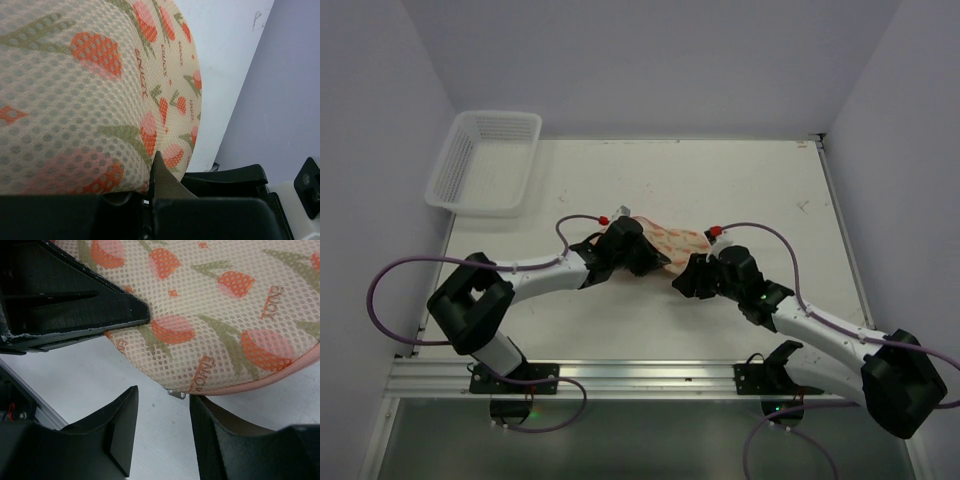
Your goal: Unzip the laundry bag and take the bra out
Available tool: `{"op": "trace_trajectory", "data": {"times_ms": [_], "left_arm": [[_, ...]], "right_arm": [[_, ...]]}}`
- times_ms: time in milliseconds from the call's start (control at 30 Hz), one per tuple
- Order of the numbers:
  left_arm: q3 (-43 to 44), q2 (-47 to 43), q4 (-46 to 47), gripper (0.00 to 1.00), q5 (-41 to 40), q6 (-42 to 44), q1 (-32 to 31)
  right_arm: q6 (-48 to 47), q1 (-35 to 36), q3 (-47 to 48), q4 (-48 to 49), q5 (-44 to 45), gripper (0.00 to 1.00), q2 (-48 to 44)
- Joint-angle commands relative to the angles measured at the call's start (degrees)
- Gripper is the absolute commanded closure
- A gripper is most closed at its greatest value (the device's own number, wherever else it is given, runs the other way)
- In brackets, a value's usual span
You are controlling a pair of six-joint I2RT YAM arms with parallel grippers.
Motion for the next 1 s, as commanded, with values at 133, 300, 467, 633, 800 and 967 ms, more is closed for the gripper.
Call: {"op": "trace_trajectory", "data": {"times_ms": [133,300,467,633,800,967], "left_arm": [[1.7,-3.9,1.8,1.00,0.6,0.1,0.5],[1.0,-4.2,1.8,1.00,1.2,0.2,0.6],[0.1,-5.0,1.7,1.00,1.2,0.6,1.3],[-1.6,-6.8,1.2,1.00,1.2,1.4,2.1],[-4.2,-8.0,1.4,1.00,4.1,4.7,5.0],[-6.1,-7.2,0.1,1.00,10.7,14.8,8.1]], "right_arm": [[-1.6,0.8,3.5,3.6,3.2,0.61,0.9],[-1.5,1.1,3.2,3.8,3.6,0.72,1.1],[-1.6,1.1,3.1,2.3,5.1,0.95,0.2],[-1.6,1.1,2.1,-1.9,7.9,1.00,-2.3],[-1.1,0.8,0.9,-8.2,12.7,1.00,-6.4],[-0.4,-0.1,0.8,-13.1,13.6,1.00,-9.2]]}}
